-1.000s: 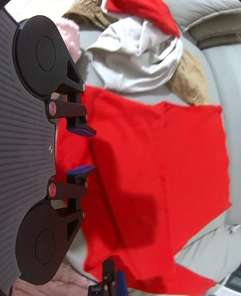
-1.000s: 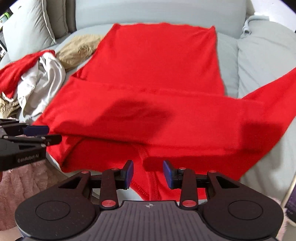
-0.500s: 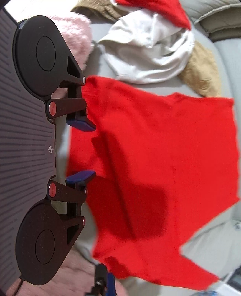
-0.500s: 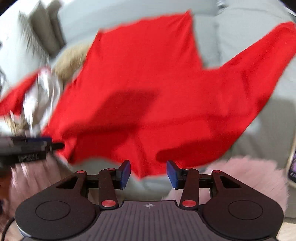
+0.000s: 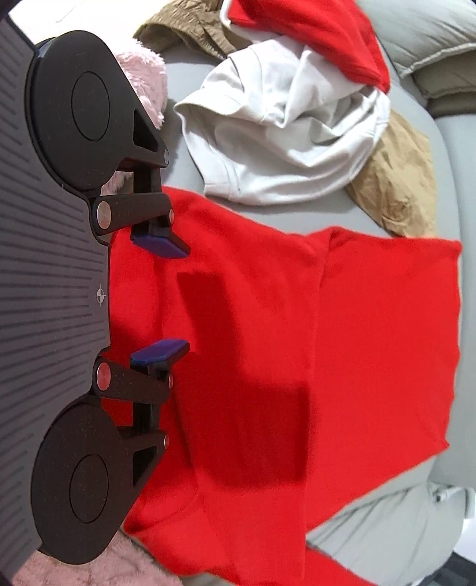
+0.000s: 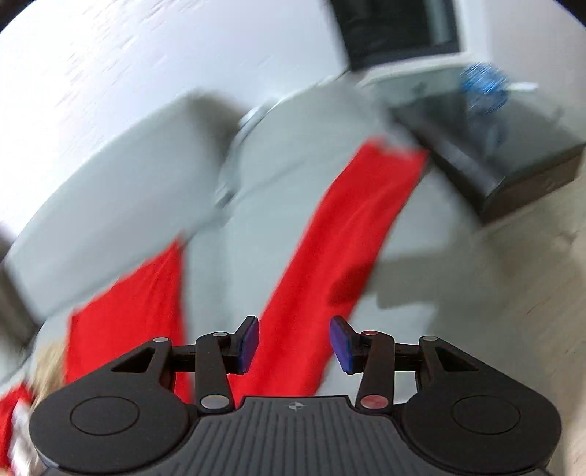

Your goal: Fold clothes

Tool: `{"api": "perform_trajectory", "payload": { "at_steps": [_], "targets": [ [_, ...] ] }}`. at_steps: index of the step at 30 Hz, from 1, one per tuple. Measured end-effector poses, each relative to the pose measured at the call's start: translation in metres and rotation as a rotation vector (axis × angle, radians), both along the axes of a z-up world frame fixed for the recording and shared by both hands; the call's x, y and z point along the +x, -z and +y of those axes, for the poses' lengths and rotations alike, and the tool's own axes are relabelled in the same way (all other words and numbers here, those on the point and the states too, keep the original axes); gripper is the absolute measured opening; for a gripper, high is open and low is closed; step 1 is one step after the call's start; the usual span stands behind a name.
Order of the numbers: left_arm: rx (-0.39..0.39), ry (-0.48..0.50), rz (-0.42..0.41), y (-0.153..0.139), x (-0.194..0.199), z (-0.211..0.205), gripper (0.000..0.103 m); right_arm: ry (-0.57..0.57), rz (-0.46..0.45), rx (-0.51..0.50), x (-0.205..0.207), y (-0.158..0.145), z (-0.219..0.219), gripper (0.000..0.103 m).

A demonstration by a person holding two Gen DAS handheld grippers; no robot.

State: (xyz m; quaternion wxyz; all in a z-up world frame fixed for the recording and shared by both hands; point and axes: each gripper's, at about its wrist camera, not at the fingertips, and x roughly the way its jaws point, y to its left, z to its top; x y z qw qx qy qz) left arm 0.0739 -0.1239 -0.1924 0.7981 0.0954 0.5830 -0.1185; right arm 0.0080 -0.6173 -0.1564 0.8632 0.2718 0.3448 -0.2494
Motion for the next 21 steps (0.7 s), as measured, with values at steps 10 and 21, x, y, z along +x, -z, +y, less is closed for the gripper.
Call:
{"api": "perform_trajectory", "payload": {
  "at_steps": [10, 21],
  "targets": [
    [0.031, -0.079, 0.07, 0.009, 0.017, -0.001, 0.056, 0.261, -0.078, 0.043, 0.035, 0.034, -0.12, 0.043],
    [0.095, -0.066, 0.081, 0.019, 0.026, -0.014, 0.057, 0.243, -0.092, 0.076, 0.053, 0.069, -0.139, 0.008]
  ]
}}
